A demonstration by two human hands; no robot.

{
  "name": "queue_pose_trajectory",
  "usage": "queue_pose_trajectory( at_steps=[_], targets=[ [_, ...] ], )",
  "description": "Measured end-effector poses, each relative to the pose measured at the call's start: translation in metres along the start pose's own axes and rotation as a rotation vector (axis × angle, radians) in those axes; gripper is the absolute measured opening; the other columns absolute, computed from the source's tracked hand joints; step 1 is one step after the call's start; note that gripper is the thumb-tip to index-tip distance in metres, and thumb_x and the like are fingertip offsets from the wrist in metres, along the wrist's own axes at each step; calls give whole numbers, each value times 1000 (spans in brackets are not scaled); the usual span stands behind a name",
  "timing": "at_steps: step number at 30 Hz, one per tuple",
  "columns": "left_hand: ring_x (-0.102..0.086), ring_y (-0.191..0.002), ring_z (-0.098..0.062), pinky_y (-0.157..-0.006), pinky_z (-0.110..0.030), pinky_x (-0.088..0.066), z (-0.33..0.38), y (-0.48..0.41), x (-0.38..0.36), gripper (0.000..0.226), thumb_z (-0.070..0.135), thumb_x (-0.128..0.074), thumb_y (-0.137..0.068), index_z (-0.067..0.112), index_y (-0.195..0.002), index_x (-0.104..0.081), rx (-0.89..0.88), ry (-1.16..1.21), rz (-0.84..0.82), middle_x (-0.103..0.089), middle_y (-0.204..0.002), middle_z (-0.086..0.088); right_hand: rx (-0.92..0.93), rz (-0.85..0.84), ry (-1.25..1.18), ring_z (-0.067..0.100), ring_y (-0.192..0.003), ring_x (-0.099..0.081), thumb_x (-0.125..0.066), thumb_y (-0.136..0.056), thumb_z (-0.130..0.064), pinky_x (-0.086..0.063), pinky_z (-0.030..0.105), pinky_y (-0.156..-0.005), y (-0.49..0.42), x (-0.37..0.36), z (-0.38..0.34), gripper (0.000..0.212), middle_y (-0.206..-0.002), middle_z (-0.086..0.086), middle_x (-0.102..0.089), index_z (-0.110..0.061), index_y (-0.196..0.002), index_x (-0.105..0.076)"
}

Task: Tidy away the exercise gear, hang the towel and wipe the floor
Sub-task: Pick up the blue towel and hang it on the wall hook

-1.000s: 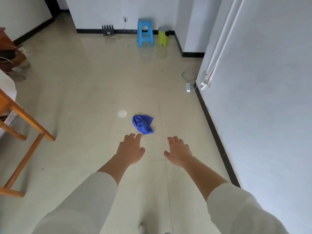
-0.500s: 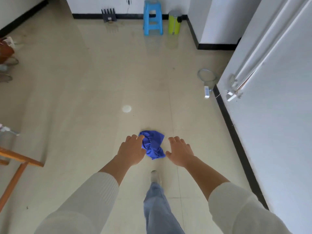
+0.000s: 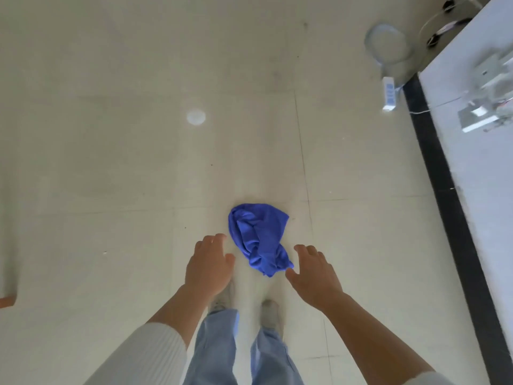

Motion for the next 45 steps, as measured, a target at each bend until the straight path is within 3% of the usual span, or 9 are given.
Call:
queue_pose_trajectory(
  at_steps=[8, 12, 15, 18, 21, 25, 28, 38, 45],
  targets=[
    [-44, -122, -25, -95, -35, -39, -85, -181, -172, 45, 25, -46, -95, 16, -139, -41, 60, 94, -114, -48, -134, -8, -88, -46, -25, 23, -104, -48, -47, -93, -30, -44, 36, -87, -190, -152, 46, 32, -116, 2, -51, -17, -122, -46],
    [-45, -128, -26, -104, -37, -37, -130, -242, -253, 53, 31, -48, -95, 11, -143, -38, 274, 296, -196, -47, -141, -9, -182, -51, -109, 21, -111, -47, -52, -87, -48, -44, 36, -89, -253, -223, 68, 46, -117, -2, -51, -17, -120, -45],
    [-57, -109, -35, -87, -37, -44, -143, -276, -297, 48, 40, -49, -94, -2, -114, -58, 352, 341, -263, -64, -115, -17, -216, -24, -89, 18, -113, -45, -56, -78, -64, -42, 34, -92, -286, -259, 74, 63, -116, -5, -47, -18, -120, -43],
    [-54, -67, -27, -58, -30, -37, -139, -298, -313, 36, 36, -57, -90, 7, -69, -52, 323, 363, -214, -56, -66, -6, -215, 18, -114, 20, -107, -48, -57, -85, -43, -43, 32, -86, -307, -277, 78, 36, -110, -2, -48, -16, -107, -46],
    [-42, -63, -22, -60, -30, -34, -129, -300, -311, 27, 20, -58, -84, 10, -63, -45, 354, 540, -200, -48, -61, -3, -257, 22, -347, 20, -81, -54, -52, -87, -21, -46, 34, -72, -307, -269, 86, 10, -91, 2, -56, -14, -92, -45],
    [-47, -67, -20, -67, -37, -43, -95, -267, -269, 41, 34, -55, -70, -4, -84, -54, 338, 710, -231, -53, -70, -7, -270, 60, -557, 18, -61, -51, -51, -83, -17, -46, 38, -58, -265, -216, 85, 11, -72, -1, -58, -24, -80, -43],
    [-42, -62, -20, -60, -33, -38, -58, -226, -210, 30, 24, -55, -79, -5, -84, -53, 259, 650, -224, -50, -67, -6, -270, 45, -598, 18, -53, -48, -49, -79, -15, -41, 31, -52, -212, -159, 74, 15, -62, -4, -53, -26, -76, -40],
    [-35, -50, -13, -49, -23, -28, 104, -39, 49, 23, 13, -51, -87, 15, -65, -44, -116, 418, -265, -40, -51, 8, -242, 126, -596, 18, -52, -47, -47, -78, -16, -38, 28, -49, 24, 85, 7, 8, -68, -2, -58, -20, -83, -44],
    [-38, -55, -17, -53, -27, -31, 196, 72, 179, 12, 12, -51, -83, 3, -75, -55, -345, 349, -264, -45, -58, 1, -326, 343, -794, 17, -58, -50, -54, -77, -13, -41, 27, -50, 172, 187, -15, 13, -75, 0, -61, -16, -89, -49]
  ],
)
Point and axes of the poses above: each hand's wrist, its own y-axis away from the middle knuckle, its own x-axis out of the back of the hand, z = x × y, the point moved 6 cm from there along -y, towards the middle knuckle
